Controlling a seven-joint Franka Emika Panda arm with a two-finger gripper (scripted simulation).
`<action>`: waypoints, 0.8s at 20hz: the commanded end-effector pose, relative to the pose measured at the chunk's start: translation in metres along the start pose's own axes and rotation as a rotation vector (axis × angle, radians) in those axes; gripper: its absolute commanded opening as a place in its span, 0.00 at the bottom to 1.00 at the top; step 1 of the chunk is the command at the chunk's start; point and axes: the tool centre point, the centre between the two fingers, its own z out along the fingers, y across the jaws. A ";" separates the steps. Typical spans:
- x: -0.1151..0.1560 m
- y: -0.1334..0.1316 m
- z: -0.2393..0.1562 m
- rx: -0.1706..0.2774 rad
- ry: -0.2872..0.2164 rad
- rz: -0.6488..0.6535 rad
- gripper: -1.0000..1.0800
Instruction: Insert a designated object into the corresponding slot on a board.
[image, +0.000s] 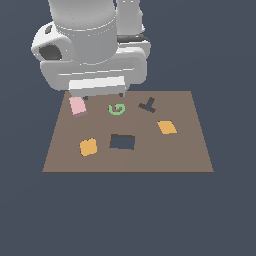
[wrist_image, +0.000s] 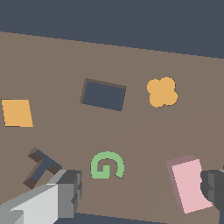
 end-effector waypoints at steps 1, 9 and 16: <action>-0.012 0.013 0.013 0.002 -0.005 -0.034 0.96; -0.046 0.059 0.058 0.008 -0.023 -0.151 0.96; -0.063 0.088 0.084 0.011 -0.033 -0.219 0.96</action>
